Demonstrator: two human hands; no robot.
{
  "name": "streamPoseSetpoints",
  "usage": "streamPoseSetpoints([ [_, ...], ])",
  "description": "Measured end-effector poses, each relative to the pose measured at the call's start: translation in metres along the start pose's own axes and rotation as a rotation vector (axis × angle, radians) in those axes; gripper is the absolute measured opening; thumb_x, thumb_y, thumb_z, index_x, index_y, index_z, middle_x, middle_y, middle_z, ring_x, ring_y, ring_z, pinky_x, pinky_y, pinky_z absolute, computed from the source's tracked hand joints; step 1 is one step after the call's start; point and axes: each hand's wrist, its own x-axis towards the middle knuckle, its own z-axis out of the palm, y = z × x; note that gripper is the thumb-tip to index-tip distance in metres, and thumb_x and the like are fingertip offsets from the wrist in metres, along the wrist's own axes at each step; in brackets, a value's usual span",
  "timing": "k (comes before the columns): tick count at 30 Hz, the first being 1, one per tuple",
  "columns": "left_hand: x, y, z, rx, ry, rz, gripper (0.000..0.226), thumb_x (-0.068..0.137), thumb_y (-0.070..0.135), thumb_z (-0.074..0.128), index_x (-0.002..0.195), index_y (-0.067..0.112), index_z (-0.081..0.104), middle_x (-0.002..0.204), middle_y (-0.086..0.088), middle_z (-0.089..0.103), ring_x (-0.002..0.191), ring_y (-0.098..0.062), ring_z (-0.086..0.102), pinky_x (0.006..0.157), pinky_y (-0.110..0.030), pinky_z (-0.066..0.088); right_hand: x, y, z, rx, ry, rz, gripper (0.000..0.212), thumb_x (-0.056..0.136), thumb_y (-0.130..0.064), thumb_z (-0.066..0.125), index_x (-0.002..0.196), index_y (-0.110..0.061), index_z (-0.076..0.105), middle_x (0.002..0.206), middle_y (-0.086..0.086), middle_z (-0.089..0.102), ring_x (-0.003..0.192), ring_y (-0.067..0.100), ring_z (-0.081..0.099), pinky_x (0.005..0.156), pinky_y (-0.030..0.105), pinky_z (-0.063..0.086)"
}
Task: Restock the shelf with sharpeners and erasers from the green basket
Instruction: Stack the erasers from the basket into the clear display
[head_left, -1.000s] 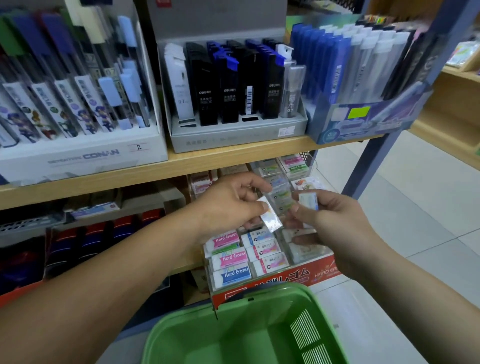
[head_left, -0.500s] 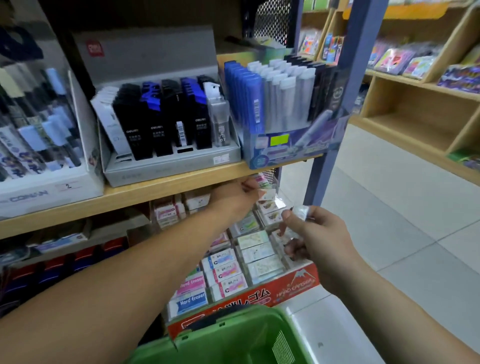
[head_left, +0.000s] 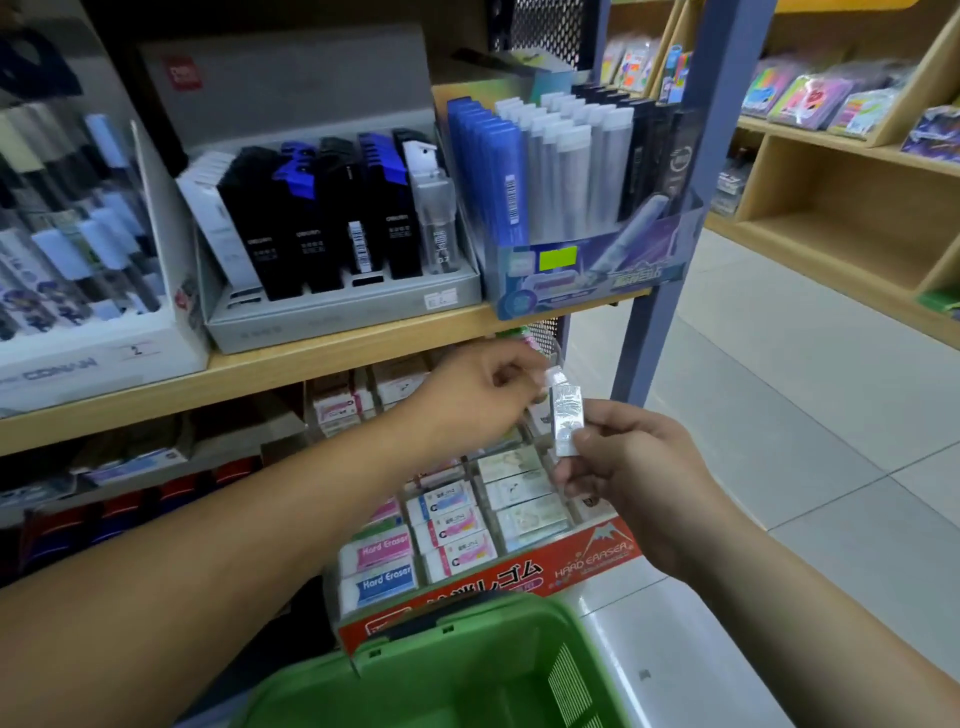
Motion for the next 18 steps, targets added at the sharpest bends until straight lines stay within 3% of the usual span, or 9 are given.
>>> streamPoseSetpoints([
  [3, -0.031, 0.002, -0.013, -0.172, -0.156, -0.025, 0.021, 0.098, 0.022, 0.071, 0.119, 0.021, 0.072, 0.081, 0.005, 0.073, 0.067, -0.003, 0.069, 0.056, -0.022, 0.051, -0.001, 0.003, 0.008, -0.008, -0.037, -0.026, 0.03, 0.094, 0.009, 0.063, 0.121, -0.002, 0.068, 0.081, 0.028, 0.071, 0.064, 0.03, 0.069, 0.057, 0.034, 0.055],
  [6, -0.042, -0.009, -0.022, -0.253, -0.146, -0.049, 0.032, 0.098, 0.011, 0.069, 0.128, 0.023, 0.068, 0.098, -0.008, 0.073, 0.078, -0.016, 0.072, 0.065, -0.032, 0.059, -0.005, 0.001, 0.014, -0.083, -0.054, -0.042, 0.033, 0.089, 0.003, 0.075, 0.12, -0.006, 0.068, 0.085, 0.025, 0.075, 0.066, 0.031, 0.072, 0.056, 0.034, 0.056],
  [9, -0.046, -0.02, -0.028, -0.303, -0.141, -0.119, 0.036, 0.106, 0.015, 0.056, 0.138, 0.031, 0.062, 0.123, -0.014, 0.062, 0.084, -0.028, 0.077, 0.066, -0.031, 0.063, -0.005, -0.002, 0.007, -0.356, 0.055, -0.083, 0.022, 0.087, -0.011, 0.083, 0.106, -0.011, 0.073, 0.085, 0.014, 0.077, 0.061, 0.02, 0.071, 0.053, 0.032, 0.054],
  [11, -0.051, -0.027, -0.028, -0.254, -0.164, -0.129, 0.04, 0.106, 0.017, 0.056, 0.143, 0.033, 0.055, 0.122, -0.013, 0.056, 0.079, -0.026, 0.077, 0.062, -0.03, 0.062, -0.005, -0.001, -0.002, -0.587, 0.103, -0.095, 0.019, 0.084, -0.02, 0.087, 0.099, -0.018, 0.075, 0.086, 0.004, 0.076, 0.063, 0.014, 0.073, 0.056, 0.031, 0.055],
  [14, -0.056, -0.038, -0.026, -0.098, -0.147, -0.114, 0.031, 0.101, 0.012, 0.064, 0.128, 0.027, 0.062, 0.11, -0.006, 0.063, 0.077, -0.02, 0.074, 0.067, -0.034, 0.064, -0.008, 0.003, -0.009, -0.894, 0.069, -0.085, 0.029, 0.079, -0.034, 0.09, 0.101, -0.027, 0.073, 0.098, -0.007, 0.072, 0.078, 0.011, 0.071, 0.063, 0.027, 0.055],
  [18, -0.057, -0.048, -0.024, -0.023, -0.106, -0.148, 0.027, 0.092, 0.005, 0.074, 0.109, 0.024, 0.065, 0.106, -0.006, 0.068, 0.086, -0.02, 0.072, 0.074, -0.035, 0.064, -0.008, 0.009, -0.002, -1.157, -0.074, -0.123, 0.057, 0.072, -0.049, 0.092, 0.122, -0.033, 0.071, 0.11, -0.012, 0.06, 0.09, 0.008, 0.062, 0.07, 0.027, 0.052],
])
